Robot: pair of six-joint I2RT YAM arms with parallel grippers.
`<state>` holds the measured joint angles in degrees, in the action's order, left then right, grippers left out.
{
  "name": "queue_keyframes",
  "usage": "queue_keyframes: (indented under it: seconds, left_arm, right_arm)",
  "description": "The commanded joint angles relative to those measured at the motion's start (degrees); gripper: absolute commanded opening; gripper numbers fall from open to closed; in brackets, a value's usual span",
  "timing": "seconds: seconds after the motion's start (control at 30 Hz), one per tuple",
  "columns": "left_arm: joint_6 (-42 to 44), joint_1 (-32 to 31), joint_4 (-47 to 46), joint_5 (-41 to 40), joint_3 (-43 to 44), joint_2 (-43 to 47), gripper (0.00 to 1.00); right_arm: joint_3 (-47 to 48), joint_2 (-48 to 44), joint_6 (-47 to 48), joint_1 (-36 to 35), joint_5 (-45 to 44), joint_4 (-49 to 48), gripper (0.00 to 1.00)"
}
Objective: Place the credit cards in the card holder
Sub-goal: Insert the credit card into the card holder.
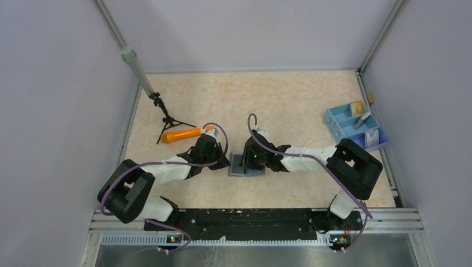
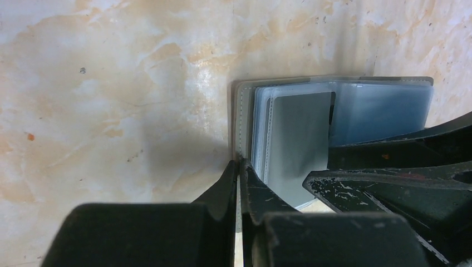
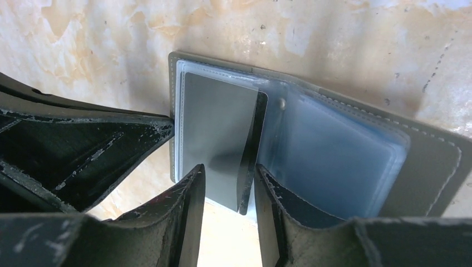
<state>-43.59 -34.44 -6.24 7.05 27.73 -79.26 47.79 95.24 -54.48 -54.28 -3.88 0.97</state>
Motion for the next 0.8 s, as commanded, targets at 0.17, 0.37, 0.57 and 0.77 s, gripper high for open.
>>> queue_keyframes:
  seconds: [0.17, 0.37, 0.57, 0.77]
  left_arm:
    - [0.89, 0.96, 5.94, -1.93, -0.91, 3.88, 0.45]
    - [3.33, 3.84, 15.25, -3.5, 1.2, 12.65, 0.81]
    - [10.13, 12.65, 26.61, 0.4, 8.6, 19.88, 0.99]
    - [15.53, 19.64, 34.21, 4.39, 18.71, 22.25, 0.99]
  right_arm:
    - [5.74, -9.58, 6.17, -1.4, -13.96, 14.79, 0.53]
    - [10.12, -19.04, 14.24, 3.79, -20.83, 29.44, 0.64]
    - [12.77, -25.54, 23.63, 17.61, -23.05, 35.96, 0.7]
    - [14.11, -27.1, 33.02, 35.08, -23.38, 36.21, 0.77]
